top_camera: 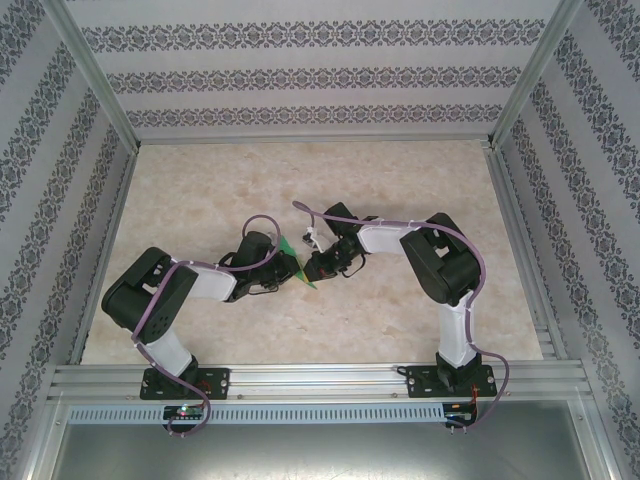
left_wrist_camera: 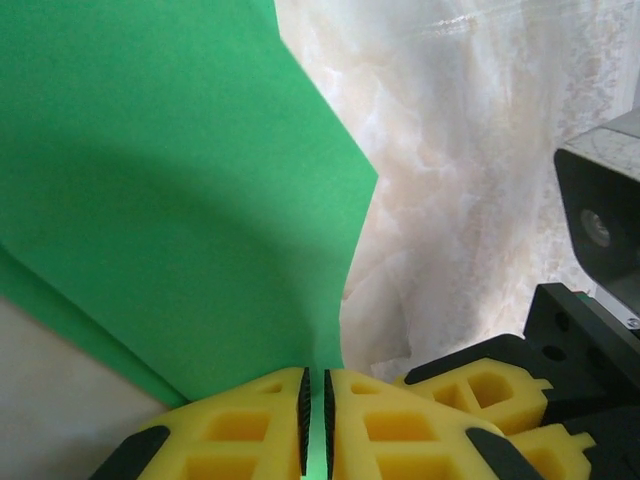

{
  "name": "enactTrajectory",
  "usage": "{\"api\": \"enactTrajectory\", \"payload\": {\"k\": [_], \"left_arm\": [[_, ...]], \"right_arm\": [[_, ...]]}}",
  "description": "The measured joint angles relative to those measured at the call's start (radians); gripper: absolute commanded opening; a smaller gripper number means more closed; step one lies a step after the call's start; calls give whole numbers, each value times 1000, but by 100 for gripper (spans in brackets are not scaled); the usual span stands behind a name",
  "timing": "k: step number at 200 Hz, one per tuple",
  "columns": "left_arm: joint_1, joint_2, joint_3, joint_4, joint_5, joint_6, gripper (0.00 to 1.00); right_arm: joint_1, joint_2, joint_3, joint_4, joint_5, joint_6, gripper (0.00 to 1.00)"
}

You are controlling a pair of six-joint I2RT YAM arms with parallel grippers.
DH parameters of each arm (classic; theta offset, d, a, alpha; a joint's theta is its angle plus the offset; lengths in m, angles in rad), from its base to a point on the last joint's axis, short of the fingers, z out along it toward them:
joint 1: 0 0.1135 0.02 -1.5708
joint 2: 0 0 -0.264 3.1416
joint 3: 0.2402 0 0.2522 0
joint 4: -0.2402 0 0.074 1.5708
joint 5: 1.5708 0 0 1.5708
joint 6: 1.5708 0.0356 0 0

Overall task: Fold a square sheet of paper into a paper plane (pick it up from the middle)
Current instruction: Fold the wing for the fifth time at the center of the table.

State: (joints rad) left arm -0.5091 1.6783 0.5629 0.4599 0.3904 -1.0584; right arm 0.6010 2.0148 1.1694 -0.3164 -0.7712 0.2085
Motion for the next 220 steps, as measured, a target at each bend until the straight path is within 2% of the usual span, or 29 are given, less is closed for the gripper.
{"api": "enactTrajectory", "payload": {"k": [40, 82, 141, 220], "left_arm": [[-1, 0, 17, -42, -8, -1, 14], [-1, 0, 27, -69, -15, -4, 12], [-1, 0, 34, -87, -23, -5, 9], [-1, 0, 40, -100, -26, -8, 9]], "right_arm": [[-17, -88, -47, -28, 27, 18, 18], [-9, -162, -71, -24, 58, 60, 2], [64, -97, -8, -26, 77, 89, 0], [69, -41, 28, -78, 147, 89, 0]]}}
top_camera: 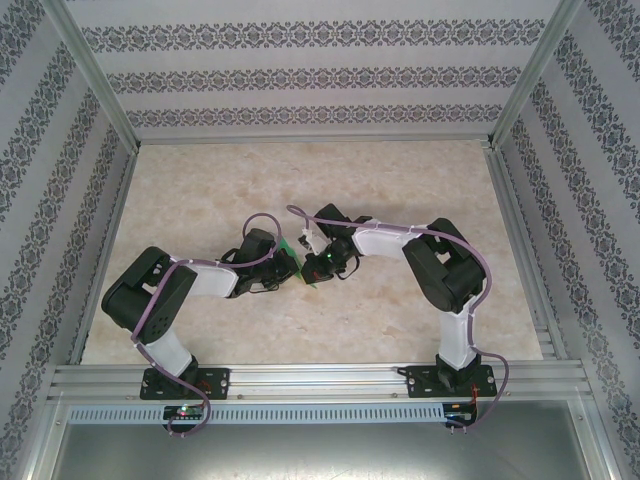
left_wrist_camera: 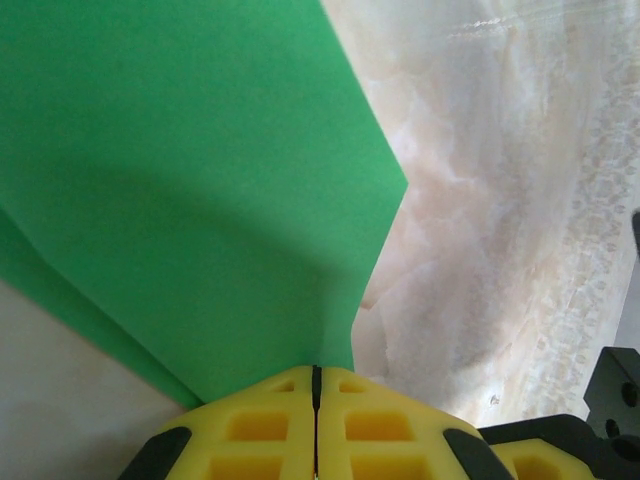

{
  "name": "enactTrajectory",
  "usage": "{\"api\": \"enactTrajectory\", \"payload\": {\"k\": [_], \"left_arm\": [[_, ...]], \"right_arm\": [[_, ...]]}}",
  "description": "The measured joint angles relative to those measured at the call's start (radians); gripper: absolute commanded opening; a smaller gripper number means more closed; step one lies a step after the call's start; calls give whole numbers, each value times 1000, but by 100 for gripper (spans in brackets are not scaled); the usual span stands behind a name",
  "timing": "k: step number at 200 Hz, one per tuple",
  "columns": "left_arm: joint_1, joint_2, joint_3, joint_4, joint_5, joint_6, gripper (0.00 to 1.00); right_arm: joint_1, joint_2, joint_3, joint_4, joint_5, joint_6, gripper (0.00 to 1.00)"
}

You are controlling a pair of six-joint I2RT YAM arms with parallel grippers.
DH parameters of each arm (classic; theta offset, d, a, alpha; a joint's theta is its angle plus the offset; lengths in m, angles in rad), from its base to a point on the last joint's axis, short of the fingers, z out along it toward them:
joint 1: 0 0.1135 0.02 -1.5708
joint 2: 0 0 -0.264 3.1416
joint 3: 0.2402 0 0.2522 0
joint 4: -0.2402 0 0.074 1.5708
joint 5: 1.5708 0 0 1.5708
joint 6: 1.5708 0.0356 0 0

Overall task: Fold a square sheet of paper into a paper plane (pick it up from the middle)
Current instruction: Fold the wing for the fifth time at the center of the table.

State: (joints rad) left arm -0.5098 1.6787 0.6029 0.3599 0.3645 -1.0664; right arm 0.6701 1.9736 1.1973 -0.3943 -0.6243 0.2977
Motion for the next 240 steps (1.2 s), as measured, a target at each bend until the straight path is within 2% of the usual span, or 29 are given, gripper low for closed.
{"api": "enactTrajectory", "payload": {"k": [95, 147, 181, 240], "left_arm": [[-1, 0, 11, -24, -3, -14, 8], [-1, 2, 24, -44, -3, -14, 7], [-1, 5, 30, -53, -3, -14, 5], [-1, 10, 42, -66, -3, -14, 0]], "right_arm": [[-7, 11, -11, -2, 2, -16, 0], [-6, 14, 43, -62, 10, -18, 0], [-7, 51, 93, -75, 21, -35, 0], [-19, 57, 66, -54, 14, -62, 0]]}}
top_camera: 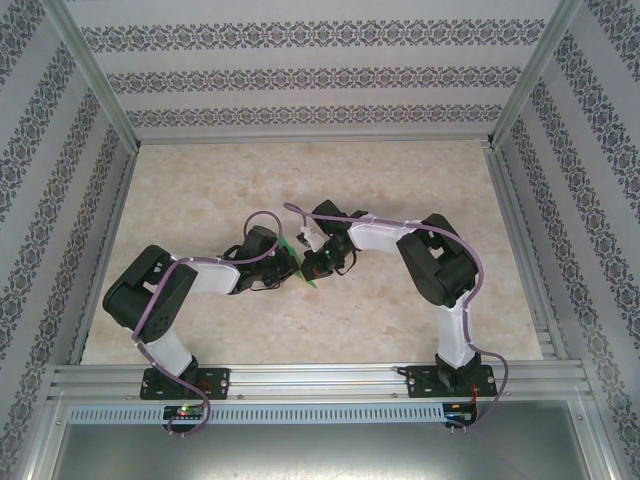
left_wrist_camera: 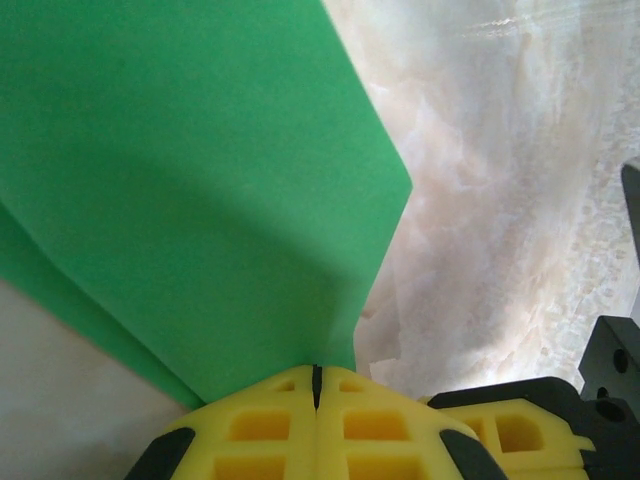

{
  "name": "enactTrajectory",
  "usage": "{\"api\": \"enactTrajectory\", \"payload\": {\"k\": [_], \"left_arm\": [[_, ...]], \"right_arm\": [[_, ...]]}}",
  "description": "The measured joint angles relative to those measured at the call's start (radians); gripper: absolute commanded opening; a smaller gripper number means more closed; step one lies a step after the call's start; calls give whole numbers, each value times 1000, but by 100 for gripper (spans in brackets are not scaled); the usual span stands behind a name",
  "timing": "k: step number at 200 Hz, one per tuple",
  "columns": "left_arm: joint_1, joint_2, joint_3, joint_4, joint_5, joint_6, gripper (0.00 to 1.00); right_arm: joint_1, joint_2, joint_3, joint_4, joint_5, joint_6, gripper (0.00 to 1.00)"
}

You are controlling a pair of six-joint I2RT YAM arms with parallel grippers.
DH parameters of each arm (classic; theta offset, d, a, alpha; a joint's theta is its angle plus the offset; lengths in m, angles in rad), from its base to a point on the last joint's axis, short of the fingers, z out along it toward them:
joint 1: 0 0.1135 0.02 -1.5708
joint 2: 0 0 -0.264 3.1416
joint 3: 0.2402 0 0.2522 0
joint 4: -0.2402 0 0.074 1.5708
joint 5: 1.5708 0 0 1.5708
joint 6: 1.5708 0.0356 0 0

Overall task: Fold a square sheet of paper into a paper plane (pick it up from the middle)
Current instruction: Fold the wing for the fifth time at the center of the table.

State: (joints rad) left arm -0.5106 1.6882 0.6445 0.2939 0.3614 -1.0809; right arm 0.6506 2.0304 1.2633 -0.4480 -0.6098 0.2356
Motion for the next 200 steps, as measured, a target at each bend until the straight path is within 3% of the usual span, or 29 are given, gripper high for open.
{"api": "enactTrajectory", "payload": {"k": [99, 147, 200], "left_arm": [[-5, 1, 6, -11, -1, -1, 0], [-5, 1, 9, -15, 0, -1, 0], [-5, 1, 9, -16, 0, -1, 0]], "right_arm": [[-34, -141, -206, 50, -4, -11, 0], [-27, -185, -201, -11, 11, -3, 0], [6, -149, -113, 89, 8, 78, 0]]}}
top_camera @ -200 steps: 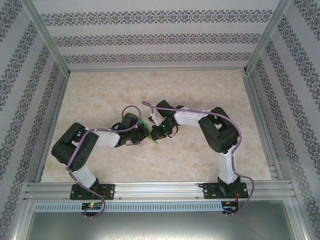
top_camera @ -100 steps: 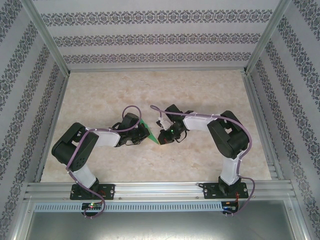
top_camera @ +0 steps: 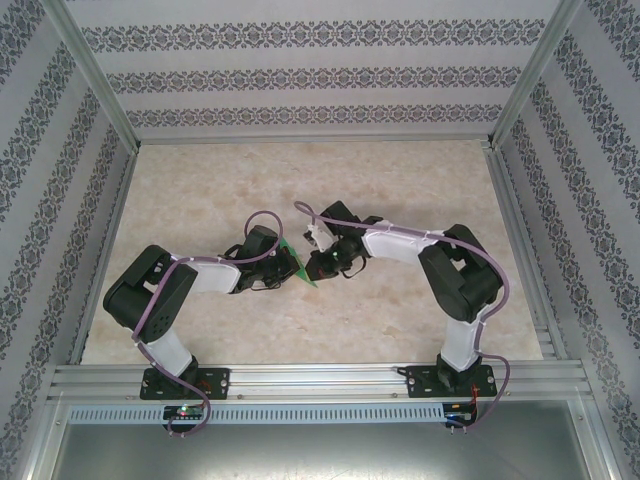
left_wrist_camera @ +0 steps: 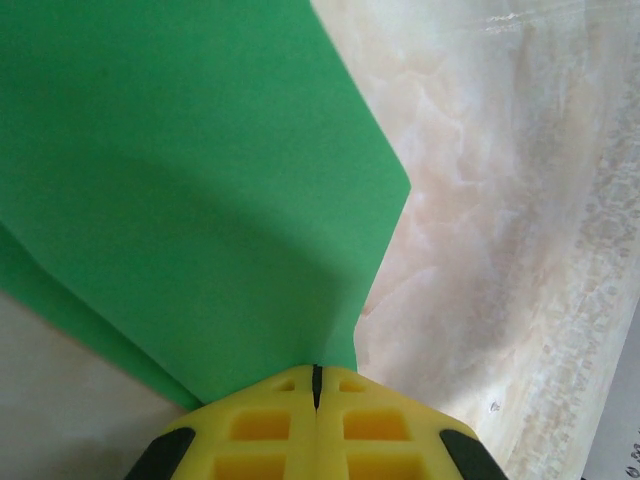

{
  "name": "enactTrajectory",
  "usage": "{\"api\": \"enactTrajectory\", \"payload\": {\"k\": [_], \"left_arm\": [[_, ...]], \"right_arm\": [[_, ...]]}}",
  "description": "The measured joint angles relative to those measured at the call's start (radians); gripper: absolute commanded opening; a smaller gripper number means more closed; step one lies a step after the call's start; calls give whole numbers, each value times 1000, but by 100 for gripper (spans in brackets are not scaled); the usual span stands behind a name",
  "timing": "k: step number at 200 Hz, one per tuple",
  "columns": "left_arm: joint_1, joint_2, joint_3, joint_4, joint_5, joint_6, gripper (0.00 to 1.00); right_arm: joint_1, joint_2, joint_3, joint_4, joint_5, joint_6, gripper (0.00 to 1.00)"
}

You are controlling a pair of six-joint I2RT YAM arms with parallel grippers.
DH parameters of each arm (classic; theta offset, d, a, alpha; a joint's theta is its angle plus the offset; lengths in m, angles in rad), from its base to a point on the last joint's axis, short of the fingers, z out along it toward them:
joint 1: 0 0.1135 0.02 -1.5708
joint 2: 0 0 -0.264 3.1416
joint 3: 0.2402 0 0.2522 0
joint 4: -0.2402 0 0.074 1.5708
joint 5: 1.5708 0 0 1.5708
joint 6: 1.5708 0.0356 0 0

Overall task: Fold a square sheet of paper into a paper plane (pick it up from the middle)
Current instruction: Fold the wing for the fifth time at the center of the table.

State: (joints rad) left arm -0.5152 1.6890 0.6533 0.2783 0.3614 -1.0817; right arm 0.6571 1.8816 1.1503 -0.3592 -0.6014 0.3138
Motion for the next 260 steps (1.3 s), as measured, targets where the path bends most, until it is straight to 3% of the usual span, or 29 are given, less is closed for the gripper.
{"api": "enactTrajectory", "payload": {"k": [68, 109, 151, 209, 260], "left_arm": [[0, -3, 0, -1, 0, 1, 0], [8, -34, 6, -62, -6, 41, 10], [76, -121, 32, -166, -31, 126, 22], [92, -140, 48, -161, 5, 171, 25], [92, -53, 98, -150, 31, 178, 24]], "right_arm": [[2, 87, 13, 27, 14, 28, 0], [2, 90, 15, 21, 22, 16, 0], [2, 91, 17, 17, 22, 1, 0], [2, 100, 32, -3, 21, -6, 0], [2, 103, 34, -6, 20, -5, 0]]}}
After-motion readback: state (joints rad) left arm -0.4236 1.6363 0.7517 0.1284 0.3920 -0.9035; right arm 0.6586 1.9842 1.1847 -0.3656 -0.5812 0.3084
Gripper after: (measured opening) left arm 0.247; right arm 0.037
